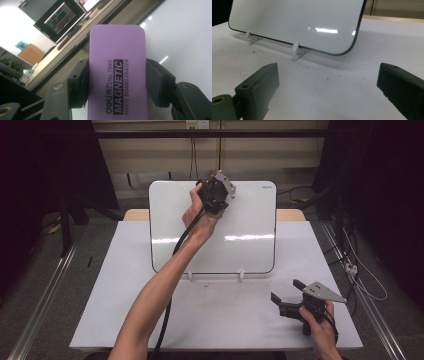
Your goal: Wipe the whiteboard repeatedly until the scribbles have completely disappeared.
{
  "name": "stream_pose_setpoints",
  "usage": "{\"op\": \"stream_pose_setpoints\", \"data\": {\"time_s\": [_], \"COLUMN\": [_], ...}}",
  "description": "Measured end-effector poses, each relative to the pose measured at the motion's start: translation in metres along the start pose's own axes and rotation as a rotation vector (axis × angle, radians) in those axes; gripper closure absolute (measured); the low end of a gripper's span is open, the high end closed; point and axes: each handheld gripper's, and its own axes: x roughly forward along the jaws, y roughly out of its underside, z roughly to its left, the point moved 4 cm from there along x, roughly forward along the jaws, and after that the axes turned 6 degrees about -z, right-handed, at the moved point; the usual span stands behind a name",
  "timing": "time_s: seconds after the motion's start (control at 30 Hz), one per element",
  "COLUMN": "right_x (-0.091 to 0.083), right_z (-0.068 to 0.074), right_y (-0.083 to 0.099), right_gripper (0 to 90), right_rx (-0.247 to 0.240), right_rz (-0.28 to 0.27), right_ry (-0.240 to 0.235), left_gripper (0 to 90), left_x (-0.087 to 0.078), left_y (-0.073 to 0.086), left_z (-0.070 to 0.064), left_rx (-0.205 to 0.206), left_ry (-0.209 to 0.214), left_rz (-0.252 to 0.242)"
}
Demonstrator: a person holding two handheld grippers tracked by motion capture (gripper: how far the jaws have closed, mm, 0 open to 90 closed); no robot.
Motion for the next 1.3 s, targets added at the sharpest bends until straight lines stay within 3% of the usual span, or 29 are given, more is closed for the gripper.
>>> {"op": "stream_pose_setpoints", "data": {"time_s": [0.17,0.2,0.27,0.43,0.57,0.9,1.2,1.3], "right_x": [0.002,0.002,0.003,0.004,0.006,0.015,0.021,0.023], "right_z": [0.003,0.003,0.005,0.007,0.008,0.021,0.033,0.037], "right_y": [-0.001,-0.001,-0.001,-0.002,-0.004,-0.006,-0.006,-0.007], "right_gripper": [3.8,3.8,3.8,3.8,3.8,3.8,4.3,4.3], "right_rx": [-0.006,-0.006,-0.007,-0.012,-0.009,-0.017,-0.023,-0.027], "right_rz": [0.002,0.003,0.004,0.004,0.002,-0.02,-0.026,-0.032], "right_ry": [0.002,0.001,0.002,0.001,0.008,-0.007,-0.032,-0.037], "left_gripper": [41.2,41.2,41.3,41.2,41.2,41.2,41.2,41.2], "left_x": [-0.015,-0.018,-0.026,-0.046,-0.063,-0.092,-0.11,-0.115], "left_y": [0.024,0.027,0.035,0.044,0.05,0.076,0.09,0.094], "left_z": [0.002,0.002,0.004,0.009,0.01,0.004,-0.007,-0.011], "left_rx": [-0.033,-0.057,-0.116,-0.188,-0.273,-0.417,-0.472,-0.507], "left_ry": [0.001,0.009,0.05,0.108,0.164,0.268,0.325,0.355], "left_rz": [-0.005,-0.013,-0.029,-0.078,-0.121,-0.171,-0.191,-0.195]}}
